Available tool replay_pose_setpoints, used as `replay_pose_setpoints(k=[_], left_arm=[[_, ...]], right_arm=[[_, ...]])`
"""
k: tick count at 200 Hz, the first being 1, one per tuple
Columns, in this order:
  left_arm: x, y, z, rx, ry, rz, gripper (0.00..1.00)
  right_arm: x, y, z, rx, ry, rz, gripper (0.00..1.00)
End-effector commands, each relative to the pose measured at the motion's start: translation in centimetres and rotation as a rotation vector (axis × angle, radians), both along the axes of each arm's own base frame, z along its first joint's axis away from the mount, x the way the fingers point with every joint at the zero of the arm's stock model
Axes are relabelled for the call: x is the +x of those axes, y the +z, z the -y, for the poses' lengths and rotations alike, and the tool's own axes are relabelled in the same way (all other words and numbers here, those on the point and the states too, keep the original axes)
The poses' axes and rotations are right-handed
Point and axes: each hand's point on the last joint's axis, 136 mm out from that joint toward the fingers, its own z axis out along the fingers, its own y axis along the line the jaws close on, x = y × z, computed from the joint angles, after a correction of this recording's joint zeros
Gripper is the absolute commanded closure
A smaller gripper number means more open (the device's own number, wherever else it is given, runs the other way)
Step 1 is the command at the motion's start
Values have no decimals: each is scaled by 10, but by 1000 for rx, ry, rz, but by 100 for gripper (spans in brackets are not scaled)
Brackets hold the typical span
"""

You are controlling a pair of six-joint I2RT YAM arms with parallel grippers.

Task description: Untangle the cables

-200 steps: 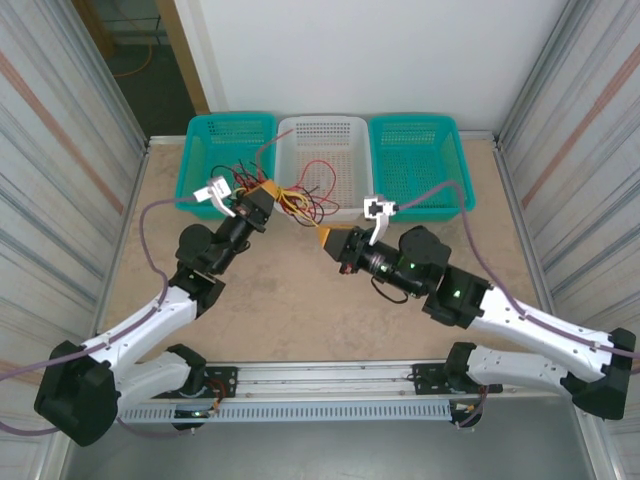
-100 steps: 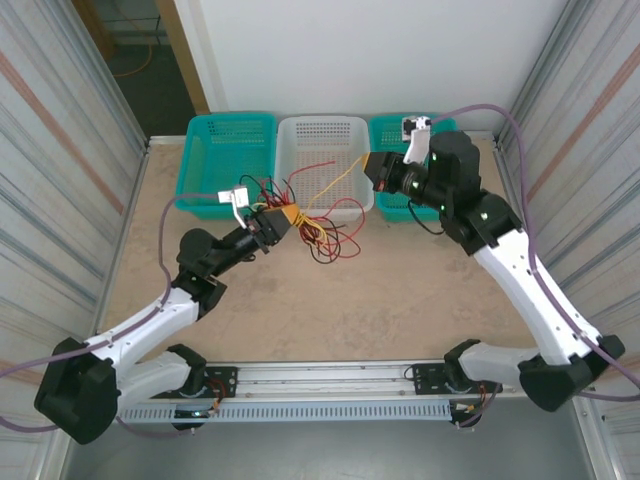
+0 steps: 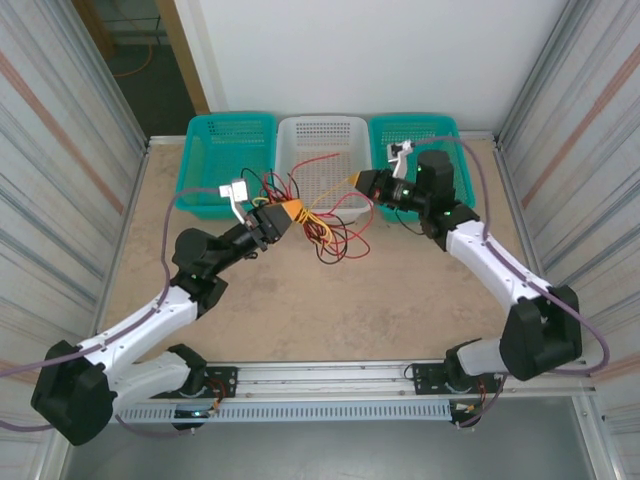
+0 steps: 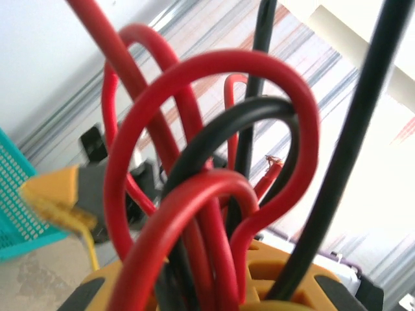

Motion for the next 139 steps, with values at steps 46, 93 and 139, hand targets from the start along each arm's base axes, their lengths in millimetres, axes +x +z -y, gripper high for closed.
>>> replay_pose_setpoints(k=[46, 93, 139], left_arm=[[24, 98, -75, -246, 455, 181, 100], [71, 80, -111, -153, 701, 158, 100], [103, 31, -141, -69, 818, 59, 100]], right_arm=[[-33, -46, -37, 59, -82, 12, 100], [-107, -61, -63, 7, -33, 39, 100], [-167, 13, -52, -46, -22, 233, 100]])
